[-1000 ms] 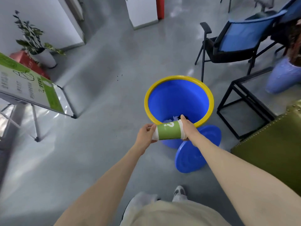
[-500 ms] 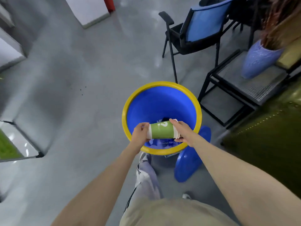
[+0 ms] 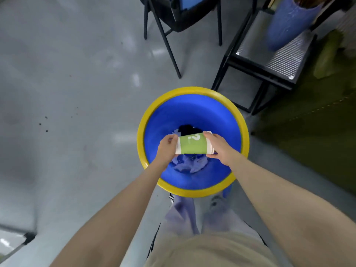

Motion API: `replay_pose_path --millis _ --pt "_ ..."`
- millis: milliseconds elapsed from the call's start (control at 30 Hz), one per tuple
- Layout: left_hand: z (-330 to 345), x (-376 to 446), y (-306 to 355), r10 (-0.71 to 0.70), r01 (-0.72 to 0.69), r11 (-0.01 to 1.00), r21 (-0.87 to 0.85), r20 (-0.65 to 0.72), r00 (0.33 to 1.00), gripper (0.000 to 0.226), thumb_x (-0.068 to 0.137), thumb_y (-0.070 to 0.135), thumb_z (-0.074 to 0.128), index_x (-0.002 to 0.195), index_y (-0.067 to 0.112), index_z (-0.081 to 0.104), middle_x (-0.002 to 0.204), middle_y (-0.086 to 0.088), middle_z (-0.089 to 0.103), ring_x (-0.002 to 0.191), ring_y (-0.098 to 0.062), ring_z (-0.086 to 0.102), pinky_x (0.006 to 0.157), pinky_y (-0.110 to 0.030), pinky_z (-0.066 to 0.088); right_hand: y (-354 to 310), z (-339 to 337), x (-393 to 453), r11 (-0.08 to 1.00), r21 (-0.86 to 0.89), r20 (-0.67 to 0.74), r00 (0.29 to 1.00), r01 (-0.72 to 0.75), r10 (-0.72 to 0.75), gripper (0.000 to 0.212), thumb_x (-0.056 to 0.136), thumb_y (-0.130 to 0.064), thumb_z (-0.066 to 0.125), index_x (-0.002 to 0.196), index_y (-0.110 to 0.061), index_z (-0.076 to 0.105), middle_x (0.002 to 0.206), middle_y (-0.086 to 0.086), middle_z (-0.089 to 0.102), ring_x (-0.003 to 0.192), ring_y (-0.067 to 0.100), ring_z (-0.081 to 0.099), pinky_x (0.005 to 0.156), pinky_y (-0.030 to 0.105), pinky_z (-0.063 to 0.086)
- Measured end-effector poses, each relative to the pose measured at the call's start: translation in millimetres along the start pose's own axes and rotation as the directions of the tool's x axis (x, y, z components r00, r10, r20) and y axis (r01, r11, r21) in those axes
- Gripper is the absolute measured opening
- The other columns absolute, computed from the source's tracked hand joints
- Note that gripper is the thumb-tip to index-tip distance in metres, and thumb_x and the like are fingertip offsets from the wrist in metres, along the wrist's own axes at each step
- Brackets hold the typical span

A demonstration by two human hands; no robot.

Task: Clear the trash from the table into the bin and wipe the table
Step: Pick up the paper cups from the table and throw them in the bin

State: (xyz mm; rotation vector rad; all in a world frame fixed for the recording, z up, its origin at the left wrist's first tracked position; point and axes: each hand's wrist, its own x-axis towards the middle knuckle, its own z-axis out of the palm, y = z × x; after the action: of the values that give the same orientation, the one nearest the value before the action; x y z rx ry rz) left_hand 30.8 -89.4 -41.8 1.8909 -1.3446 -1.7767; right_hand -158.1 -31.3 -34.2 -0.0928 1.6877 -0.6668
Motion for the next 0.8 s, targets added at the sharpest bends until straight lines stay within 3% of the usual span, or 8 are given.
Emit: replay_pose_path --millis 167,300,400,533,633,800 --pt "2.6 46.8 -9.1 -0.048 0.045 0.998 0.043 0.068 0.997 0.027 0.103 0.033 0.048 0.12 0.015 0.059 0.117 -0.012 0.063 0.109 -0.033 0.062 0.092 -0.056 0.053 4.0 10.6 41.8 0.998 0.036 -0.06 0.997 -0.046 0.048 0.039 0.092 -0.048 0.06 0.125 -0.027 0.057 0.118 0.0 0.062 0.106 0.02 0.06 0.089 0.044 0.057" --pt "13.7 90.5 -30.1 -0.147 0.145 0.989 0.04 0.078 0.986 0.023 0.101 0.034 0.049 0.118 0.021 0.057 0.118 -0.01 0.064 0.099 -0.033 0.065 0.088 -0.056 0.056 19.3 17.6 89.6 0.996 0.047 -0.076 0.994 -0.071 0.075 0.037 0.093 -0.047 0.059 0.124 -0.025 0.057 0.114 -0.001 0.064 0.103 0.017 0.061 0.091 0.043 0.056" --pt "27.3 129.1 -56.7 -0.196 0.195 0.981 0.02 0.061 0.979 0.025 0.1 0.034 0.053 0.119 0.019 0.059 0.118 -0.01 0.064 0.107 -0.033 0.064 0.092 -0.054 0.054 35.6 23.4 137.4 0.995 0.061 -0.11 0.99 -0.084 0.09 0.04 0.092 -0.051 0.06 0.125 -0.029 0.053 0.118 -0.003 0.063 0.107 0.016 0.061 0.094 0.042 0.055" --pt "44.8 173.4 -93.1 -0.276 0.276 0.96 -0.04 0.009 0.961 0.019 0.098 0.029 0.057 0.109 0.015 0.065 0.114 -0.012 0.068 0.107 -0.034 0.066 0.094 -0.05 0.054 59.5 37.1 197.1 0.994 0.075 -0.155 0.983 -0.084 0.095 0.048 0.092 -0.05 0.061 0.134 -0.032 0.047 0.128 -0.002 0.058 0.116 0.021 0.057 0.104 0.044 0.048" --pt "62.5 216.7 -127.0 -0.315 0.314 0.946 -0.076 0.001 0.949 0.021 0.099 0.024 0.056 0.11 0.01 0.066 0.113 -0.015 0.068 0.101 -0.035 0.065 0.095 -0.051 0.054 77.9 45.1 248.7 0.993 0.083 -0.16 0.983 -0.079 0.092 0.054 0.095 -0.045 0.06 0.144 -0.034 0.043 0.131 -0.002 0.054 0.116 0.021 0.055 0.096 0.036 0.048" --pt "91.6 273.1 -176.4 -0.332 0.332 0.939 -0.089 0.008 0.943 0.012 0.099 0.025 0.057 0.096 0.016 0.064 0.092 -0.006 0.063 0.083 -0.022 0.057 0.072 -0.035 0.048 106.8 40.5 330.5 0.998 0.029 -0.176 0.983 -0.05 0.055 0.053 0.096 -0.041 0.059 0.146 -0.032 0.046 0.126 -0.003 0.053 0.11 0.018 0.053 0.088 0.03 0.043"
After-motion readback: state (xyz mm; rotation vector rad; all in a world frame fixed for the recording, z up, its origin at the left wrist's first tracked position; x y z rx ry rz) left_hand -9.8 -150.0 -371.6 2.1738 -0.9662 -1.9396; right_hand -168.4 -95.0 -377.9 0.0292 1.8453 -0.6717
